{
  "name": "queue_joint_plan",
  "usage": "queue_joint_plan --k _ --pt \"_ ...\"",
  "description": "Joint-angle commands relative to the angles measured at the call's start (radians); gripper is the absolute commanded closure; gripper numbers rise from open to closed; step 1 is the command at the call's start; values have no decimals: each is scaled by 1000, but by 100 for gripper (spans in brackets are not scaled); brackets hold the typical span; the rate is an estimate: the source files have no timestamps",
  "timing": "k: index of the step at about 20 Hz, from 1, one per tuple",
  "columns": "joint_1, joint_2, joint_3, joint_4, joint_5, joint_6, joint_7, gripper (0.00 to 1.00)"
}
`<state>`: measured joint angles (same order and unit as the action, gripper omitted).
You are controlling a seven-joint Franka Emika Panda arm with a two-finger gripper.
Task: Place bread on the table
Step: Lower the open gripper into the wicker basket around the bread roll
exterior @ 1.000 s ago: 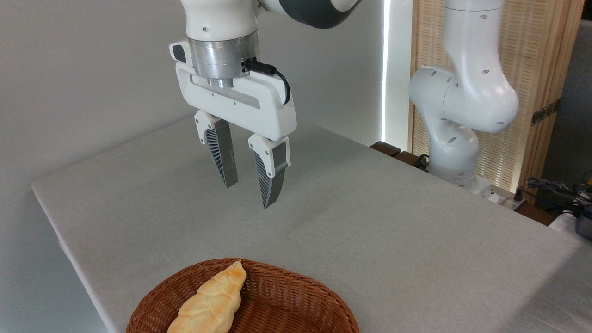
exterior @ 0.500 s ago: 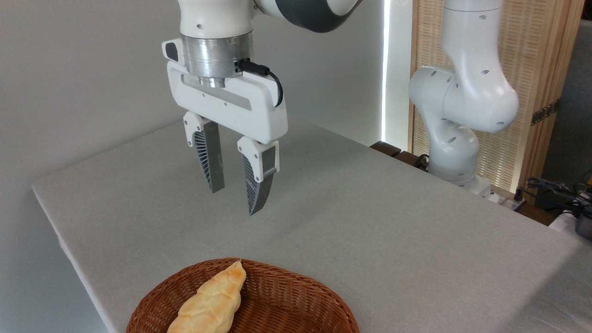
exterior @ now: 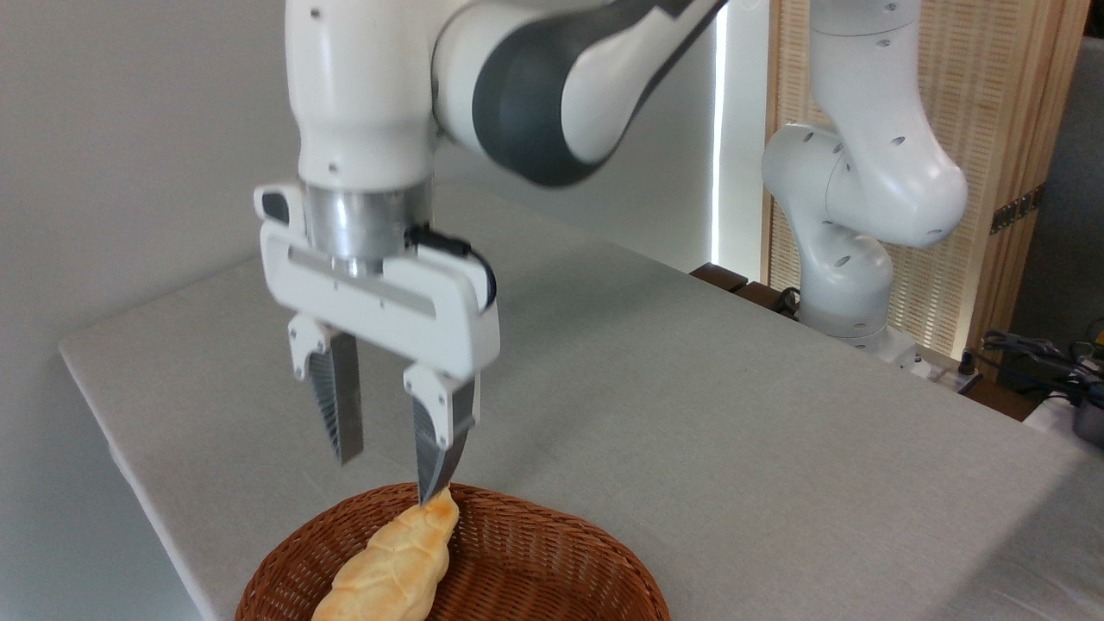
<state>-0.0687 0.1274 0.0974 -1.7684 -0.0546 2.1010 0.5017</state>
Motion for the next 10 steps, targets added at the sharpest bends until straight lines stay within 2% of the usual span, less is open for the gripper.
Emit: queue_joint_plan --k 1,10 --pt "18 56 10 14 -24 83 -29 0" --pt "29 144 8 15 -16 172 -20 0"
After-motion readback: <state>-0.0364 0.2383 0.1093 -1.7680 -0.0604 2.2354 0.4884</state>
